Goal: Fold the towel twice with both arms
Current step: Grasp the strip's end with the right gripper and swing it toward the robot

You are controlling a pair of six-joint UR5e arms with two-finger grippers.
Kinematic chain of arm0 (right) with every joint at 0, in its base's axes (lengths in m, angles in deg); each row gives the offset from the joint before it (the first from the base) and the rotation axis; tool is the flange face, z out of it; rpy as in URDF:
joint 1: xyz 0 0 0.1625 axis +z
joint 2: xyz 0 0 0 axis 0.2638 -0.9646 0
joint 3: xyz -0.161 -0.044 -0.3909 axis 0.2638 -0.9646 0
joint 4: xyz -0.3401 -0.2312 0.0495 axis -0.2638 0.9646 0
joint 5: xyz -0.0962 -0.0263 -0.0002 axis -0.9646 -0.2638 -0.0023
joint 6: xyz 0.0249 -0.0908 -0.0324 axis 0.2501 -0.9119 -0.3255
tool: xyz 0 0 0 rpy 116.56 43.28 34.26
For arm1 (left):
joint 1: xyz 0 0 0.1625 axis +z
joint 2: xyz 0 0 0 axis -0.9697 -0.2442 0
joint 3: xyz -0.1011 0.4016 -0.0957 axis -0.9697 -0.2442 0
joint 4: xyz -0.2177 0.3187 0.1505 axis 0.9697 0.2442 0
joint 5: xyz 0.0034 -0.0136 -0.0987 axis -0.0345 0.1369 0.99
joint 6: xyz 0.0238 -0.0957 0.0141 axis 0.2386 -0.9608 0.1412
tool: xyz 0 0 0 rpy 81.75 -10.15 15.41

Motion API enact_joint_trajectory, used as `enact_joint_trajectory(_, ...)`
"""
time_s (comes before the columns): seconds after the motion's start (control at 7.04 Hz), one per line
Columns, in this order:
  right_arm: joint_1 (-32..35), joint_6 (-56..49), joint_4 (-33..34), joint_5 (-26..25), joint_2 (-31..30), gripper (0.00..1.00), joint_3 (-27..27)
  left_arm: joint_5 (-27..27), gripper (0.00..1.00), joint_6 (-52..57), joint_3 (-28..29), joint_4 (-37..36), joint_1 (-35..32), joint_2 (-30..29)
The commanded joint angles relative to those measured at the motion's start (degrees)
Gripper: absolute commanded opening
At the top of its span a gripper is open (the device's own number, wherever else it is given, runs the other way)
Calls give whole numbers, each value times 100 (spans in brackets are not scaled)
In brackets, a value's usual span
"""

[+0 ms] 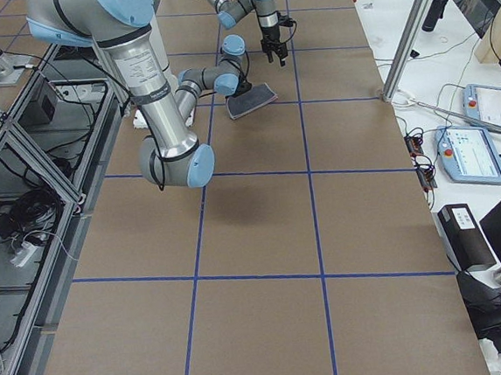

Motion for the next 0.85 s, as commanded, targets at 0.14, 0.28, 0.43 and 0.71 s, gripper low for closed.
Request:
enact_joint_trajectory(0.14,-209,179,16,-38,246,0,-57,3,88,-22,-9,-1,4,3)
enact_joint_trajectory(0.28,-236,179,7,-38,325,0,-136,12,88,-22,-17,-1,4,3)
enact_joint_trajectory(0.43,-254,188,7,-47,413,0,-215,143,88,-22,-26,-1,4,38)
enact_joint_trajectory(0.71,-228,74,-11,-73,423,100,-207,197,88,-30,-341,-1,4,309)
